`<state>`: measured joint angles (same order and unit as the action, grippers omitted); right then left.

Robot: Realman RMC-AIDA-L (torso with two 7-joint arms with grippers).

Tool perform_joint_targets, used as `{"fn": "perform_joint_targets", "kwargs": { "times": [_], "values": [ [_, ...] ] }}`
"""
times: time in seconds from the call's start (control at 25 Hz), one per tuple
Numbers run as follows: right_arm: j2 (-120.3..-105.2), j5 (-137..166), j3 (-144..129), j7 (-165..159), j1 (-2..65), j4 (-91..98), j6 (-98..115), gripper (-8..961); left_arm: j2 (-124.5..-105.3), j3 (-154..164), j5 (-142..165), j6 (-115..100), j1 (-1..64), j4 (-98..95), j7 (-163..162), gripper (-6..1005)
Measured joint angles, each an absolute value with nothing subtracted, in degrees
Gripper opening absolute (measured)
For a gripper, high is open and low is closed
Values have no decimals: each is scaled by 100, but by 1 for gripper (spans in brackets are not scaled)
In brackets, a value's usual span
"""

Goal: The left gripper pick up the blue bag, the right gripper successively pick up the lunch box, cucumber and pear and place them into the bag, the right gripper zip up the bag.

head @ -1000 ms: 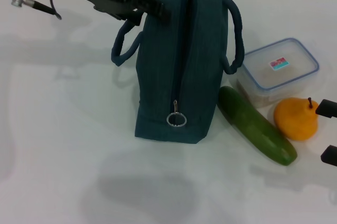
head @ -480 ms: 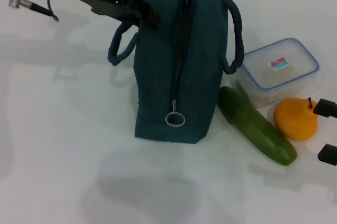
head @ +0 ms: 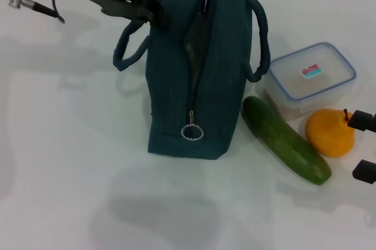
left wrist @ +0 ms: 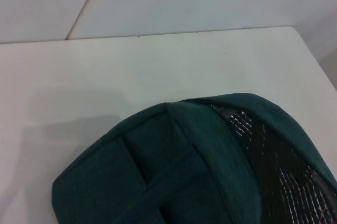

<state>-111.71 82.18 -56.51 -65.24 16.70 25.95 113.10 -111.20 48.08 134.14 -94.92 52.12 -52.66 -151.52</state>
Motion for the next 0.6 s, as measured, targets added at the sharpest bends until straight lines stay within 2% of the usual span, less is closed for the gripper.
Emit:
{"fn": "perform_joint_targets", "kwargs": {
  "times": [0.04,0.24,0.44,0.6],
  "values": [
    [-11171,8218,-5651,-6523,1672,2595,11310,874,-11119,4808,13416,-9492,5212,-5267,-15152,139],
    [-11171,8207,-5651,-6522,1686,2592,11309,874,-11118,4802,13418,-9484,5195,-5263,-15160,80],
    [-11211,8129,-5356,-6548,1701,2467,11280,874,-11118,4749,13334,-9494,5146,-5260,-15165,81],
    [-11327,8126,-4603,-6556,1764,2035,11273,875,-11118,4746,13217,-9498,5087,-5257,-15140,81]
  ]
}}
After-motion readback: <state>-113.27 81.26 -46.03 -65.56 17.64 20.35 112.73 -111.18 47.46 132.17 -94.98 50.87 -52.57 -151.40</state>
